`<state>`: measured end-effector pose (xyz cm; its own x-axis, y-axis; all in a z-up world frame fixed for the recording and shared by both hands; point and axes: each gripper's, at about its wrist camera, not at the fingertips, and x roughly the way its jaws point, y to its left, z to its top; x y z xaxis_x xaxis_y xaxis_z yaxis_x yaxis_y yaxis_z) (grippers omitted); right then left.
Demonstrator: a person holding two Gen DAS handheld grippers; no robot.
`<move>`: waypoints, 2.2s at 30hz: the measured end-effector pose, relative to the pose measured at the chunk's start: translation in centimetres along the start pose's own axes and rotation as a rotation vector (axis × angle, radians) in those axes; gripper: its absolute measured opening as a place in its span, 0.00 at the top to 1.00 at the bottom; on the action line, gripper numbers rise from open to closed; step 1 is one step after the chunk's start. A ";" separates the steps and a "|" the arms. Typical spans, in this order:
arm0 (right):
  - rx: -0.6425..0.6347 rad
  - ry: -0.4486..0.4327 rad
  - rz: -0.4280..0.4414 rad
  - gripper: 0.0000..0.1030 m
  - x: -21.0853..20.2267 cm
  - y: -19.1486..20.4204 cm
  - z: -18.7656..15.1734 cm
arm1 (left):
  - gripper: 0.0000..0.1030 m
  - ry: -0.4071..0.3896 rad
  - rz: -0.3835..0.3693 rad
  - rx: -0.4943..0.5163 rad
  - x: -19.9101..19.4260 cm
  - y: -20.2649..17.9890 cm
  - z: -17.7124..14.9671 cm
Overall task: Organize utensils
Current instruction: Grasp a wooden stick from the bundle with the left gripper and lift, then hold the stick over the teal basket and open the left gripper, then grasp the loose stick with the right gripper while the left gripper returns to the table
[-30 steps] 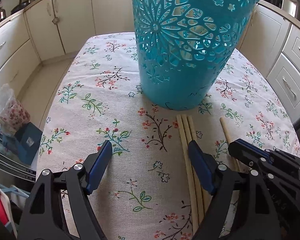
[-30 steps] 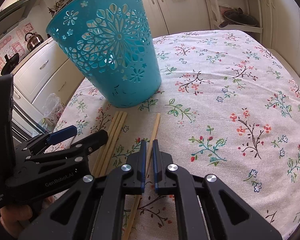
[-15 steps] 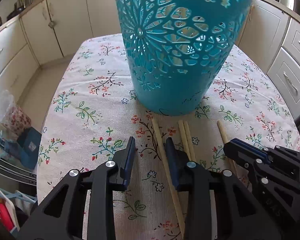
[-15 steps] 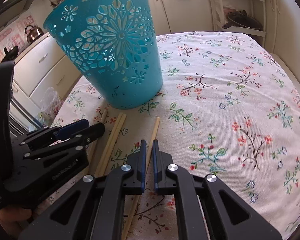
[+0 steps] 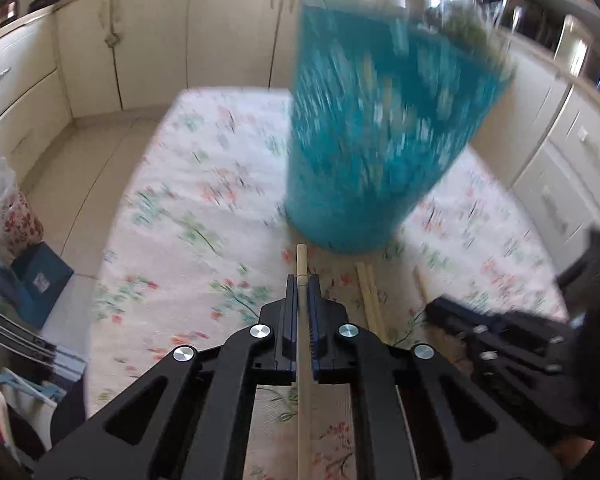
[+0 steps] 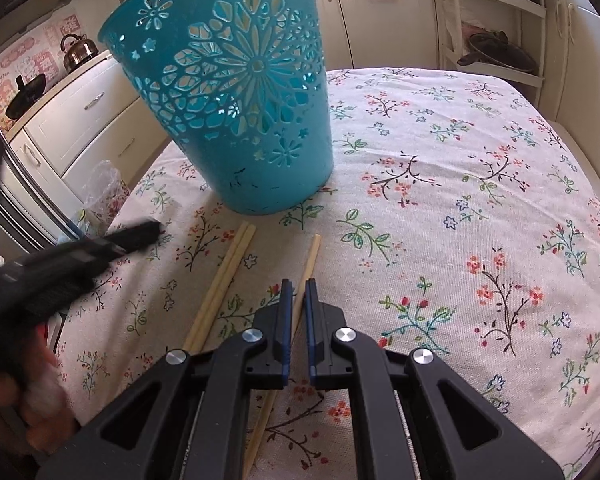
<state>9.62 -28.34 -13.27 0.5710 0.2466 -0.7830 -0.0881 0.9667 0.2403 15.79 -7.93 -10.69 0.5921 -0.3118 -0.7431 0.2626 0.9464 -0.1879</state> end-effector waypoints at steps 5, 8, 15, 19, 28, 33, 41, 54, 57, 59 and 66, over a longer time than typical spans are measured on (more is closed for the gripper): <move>0.003 -0.006 0.001 0.94 -0.2 -0.1 -0.2 | 0.95 -0.184 -0.064 -0.036 -6.1 1.3 3.2; 0.005 -0.007 0.002 0.94 -0.2 -0.1 -0.3 | 0.95 -0.288 -0.101 -0.037 -9.4 0.9 5.4; 0.013 -0.007 0.011 0.94 -0.3 -0.3 -0.2 | 0.95 -0.438 -0.149 -0.041 -11.7 -1.0 10.8; 0.026 -0.006 0.025 0.94 -0.3 -0.6 -0.2 | 0.95 -0.503 -0.164 -0.052 -11.1 -2.4 13.9; 0.062 -0.002 0.063 0.94 -0.3 -1.7 -0.1 | 0.95 -0.578 -0.159 -0.113 -7.4 -3.7 18.5; 0.078 0.000 0.079 0.94 -0.4 -2.0 -0.1 | 0.95 -0.599 -0.144 -0.141 -5.2 -3.2 19.3; 0.094 0.002 0.092 0.94 -0.3 -2.1 0.1 | 0.95 -0.562 -0.099 -0.093 -3.1 -3.5 18.6; 0.100 0.003 0.099 0.94 -0.3 -2.3 0.1 | 0.70 -0.406 -0.073 0.043 -3.7 -4.0 15.1; 0.097 0.001 0.097 0.93 -0.3 -2.4 0.1 | 0.54 -0.442 -0.046 -0.002 -5.7 -2.2 13.2; 0.095 0.000 0.093 0.93 -0.3 -2.3 0.1 | 0.50 -0.443 -0.028 -0.036 -6.5 -0.8 11.7; 0.064 -0.006 0.063 0.90 -0.3 -1.2 -0.2 | 0.37 -0.185 0.051 -0.119 -1.5 3.7 3.7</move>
<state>9.35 -29.58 -13.42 0.5707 0.3064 -0.7619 -0.0719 0.9429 0.3253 18.70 -4.25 -7.92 0.7350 -0.2629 -0.6251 0.1436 0.9612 -0.2354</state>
